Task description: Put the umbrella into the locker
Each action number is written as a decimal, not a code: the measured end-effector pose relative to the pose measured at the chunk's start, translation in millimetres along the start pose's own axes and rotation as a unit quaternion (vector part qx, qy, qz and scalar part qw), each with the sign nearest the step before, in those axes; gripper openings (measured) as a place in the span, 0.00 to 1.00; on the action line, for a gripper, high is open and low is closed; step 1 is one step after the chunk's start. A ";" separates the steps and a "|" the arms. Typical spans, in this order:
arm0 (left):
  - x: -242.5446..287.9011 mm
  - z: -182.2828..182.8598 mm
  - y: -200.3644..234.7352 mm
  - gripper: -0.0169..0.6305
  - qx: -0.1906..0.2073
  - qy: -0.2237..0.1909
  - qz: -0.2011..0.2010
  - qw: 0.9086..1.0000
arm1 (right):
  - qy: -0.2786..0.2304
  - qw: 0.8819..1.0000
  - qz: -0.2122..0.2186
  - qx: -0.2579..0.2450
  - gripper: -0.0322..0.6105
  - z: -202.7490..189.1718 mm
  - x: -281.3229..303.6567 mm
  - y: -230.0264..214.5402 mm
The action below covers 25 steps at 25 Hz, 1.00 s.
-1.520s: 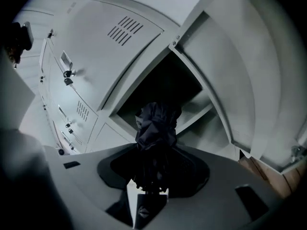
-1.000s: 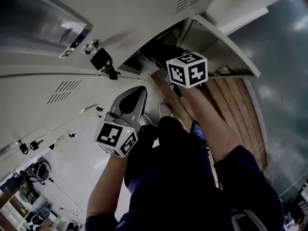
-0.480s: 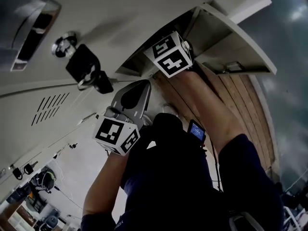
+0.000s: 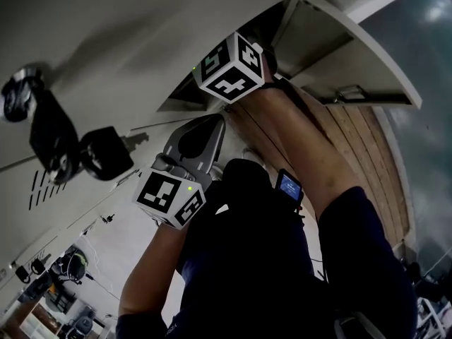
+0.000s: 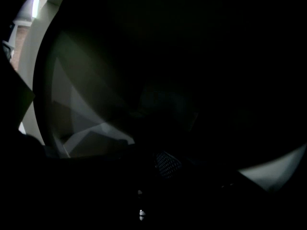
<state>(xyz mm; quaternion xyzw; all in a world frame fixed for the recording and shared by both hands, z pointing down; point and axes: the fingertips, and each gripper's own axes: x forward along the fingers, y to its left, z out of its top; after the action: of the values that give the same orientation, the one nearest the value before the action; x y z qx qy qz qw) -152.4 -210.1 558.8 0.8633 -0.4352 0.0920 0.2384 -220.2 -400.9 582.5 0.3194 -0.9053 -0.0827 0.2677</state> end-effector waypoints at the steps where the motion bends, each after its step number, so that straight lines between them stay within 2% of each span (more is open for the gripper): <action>1: 1.3 -0.8 -1.0 0.03 0.000 0.001 -0.001 1.000 | -0.002 1.000 -0.002 -0.006 0.07 1.1 1.7 -1.5; 7: -3.6 0.3 -7.4 0.03 0.002 0.010 -0.003 1.000 | 0.008 0.999 -0.007 -0.039 0.07 2.7 13.5 -1.9; 11: -13.3 7.8 -13.0 0.03 -0.002 0.011 0.003 1.000 | 0.001 0.999 0.005 -0.034 0.09 7.2 5.7 3.7; 14: -22.5 17.3 -21.6 0.03 -0.005 0.012 0.006 1.000 | -0.007 1.000 0.008 -0.012 0.20 8.6 -16.7 7.1; 20: -39.5 46.5 -43.0 0.03 -0.014 0.011 0.007 1.000 | 0.001 0.999 0.011 0.049 0.21 8.0 -83.4 3.5; 25: -62.2 76.0 -67.6 0.03 -0.017 0.014 0.006 1.000 | 0.012 0.995 0.030 0.099 0.21 19.0 -144.0 11.3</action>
<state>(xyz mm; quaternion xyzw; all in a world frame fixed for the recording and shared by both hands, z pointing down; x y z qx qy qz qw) -139.9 -169.1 447.5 0.8551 -0.4383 0.0981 0.2590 -142.4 -302.9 507.9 0.3182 -0.9149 0.0193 0.2477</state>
